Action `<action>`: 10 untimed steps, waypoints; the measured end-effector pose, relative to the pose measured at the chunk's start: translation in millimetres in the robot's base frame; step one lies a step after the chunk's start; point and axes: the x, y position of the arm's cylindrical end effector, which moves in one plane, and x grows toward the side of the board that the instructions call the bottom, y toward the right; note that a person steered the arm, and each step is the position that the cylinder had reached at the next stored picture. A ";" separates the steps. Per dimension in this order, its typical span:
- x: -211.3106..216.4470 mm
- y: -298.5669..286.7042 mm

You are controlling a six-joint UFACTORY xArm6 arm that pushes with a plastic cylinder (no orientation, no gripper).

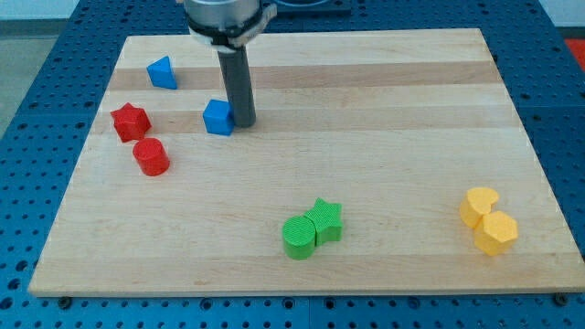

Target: Slide the blue cube closer to the blue triangle

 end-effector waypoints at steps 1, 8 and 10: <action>-17.3 -9.1; -1.9 -36.6; -5.3 -36.8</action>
